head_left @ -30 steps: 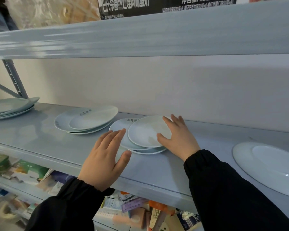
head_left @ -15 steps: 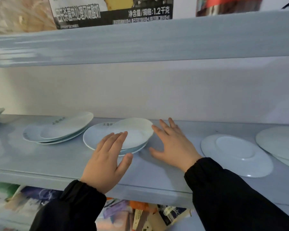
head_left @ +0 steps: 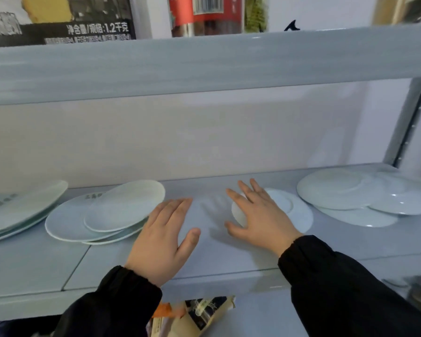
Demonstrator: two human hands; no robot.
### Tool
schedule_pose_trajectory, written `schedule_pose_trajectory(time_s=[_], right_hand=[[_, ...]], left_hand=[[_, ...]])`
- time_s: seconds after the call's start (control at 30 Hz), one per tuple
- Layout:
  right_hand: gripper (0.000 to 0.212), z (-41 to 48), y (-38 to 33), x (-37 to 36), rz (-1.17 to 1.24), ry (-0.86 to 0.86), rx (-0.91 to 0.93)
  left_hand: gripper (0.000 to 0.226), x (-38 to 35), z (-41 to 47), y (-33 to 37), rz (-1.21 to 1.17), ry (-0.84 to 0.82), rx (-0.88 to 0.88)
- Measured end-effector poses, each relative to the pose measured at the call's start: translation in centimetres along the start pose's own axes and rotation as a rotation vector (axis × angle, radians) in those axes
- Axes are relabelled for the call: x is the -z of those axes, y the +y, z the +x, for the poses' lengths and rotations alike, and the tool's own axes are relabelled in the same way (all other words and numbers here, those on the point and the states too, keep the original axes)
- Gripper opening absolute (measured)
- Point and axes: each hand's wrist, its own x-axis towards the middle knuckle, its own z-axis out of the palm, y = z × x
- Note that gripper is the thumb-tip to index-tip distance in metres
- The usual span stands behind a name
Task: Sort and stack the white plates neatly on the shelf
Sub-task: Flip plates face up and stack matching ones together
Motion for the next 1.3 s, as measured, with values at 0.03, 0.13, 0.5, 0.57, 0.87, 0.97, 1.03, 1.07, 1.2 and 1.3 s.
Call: schedule_pose_trajectory(time_s=[0.03, 0.13, 0.5, 0.57, 0.87, 0.97, 1.03, 1.07, 1.2, 1.3], right_hand=[[0.08, -0.3, 0.8, 0.2, 0.004, 0.006, -0.013], [0.079, -1.1, 3.2, 0.8, -0.003, 0.019, -0.041], [0.075, -1.6, 6.0, -0.2, 0.116, 0.203, -0.117], [0.074, -1.6, 6.2, -0.3, 0.13, 0.228, -0.121], [0.078, -1.7, 6.9, 0.2, 0.204, 0.271, -0.197], [0.079, -1.8, 6.8, 0.3, 0.187, 0.262, -0.193], [0.078, -1.9, 6.7, 0.3, 0.187, 0.259, -0.186], [0.078, -1.9, 6.6, 0.3, 0.188, 0.262, -0.187], [0.077, -2.1, 6.3, 0.3, 0.164, 0.24, -0.166], [0.079, -2.0, 6.0, 0.2, 0.157, 0.225, -0.122]], left_hand=[[0.062, -0.4, 0.3, 0.5, -0.006, -0.006, -0.014], [0.064, -1.9, 1.3, 2.1, -0.039, -0.035, -0.037], [0.069, -7.2, 7.5, 6.4, -0.077, -0.138, -0.072], [0.076, -8.3, 8.2, 6.6, -0.055, -0.207, -0.067], [0.074, -9.5, 8.2, 7.3, 0.019, -0.418, -0.133], [0.073, -9.1, 7.9, 7.3, 0.018, -0.447, -0.106], [0.077, -8.7, 7.4, 7.1, 0.007, -0.434, -0.09], [0.079, -8.5, 7.1, 7.0, 0.001, -0.427, -0.079], [0.08, -7.1, 4.5, 6.2, 0.009, -0.388, -0.036], [0.083, -5.5, 2.2, 5.3, 0.011, -0.347, -0.021]])
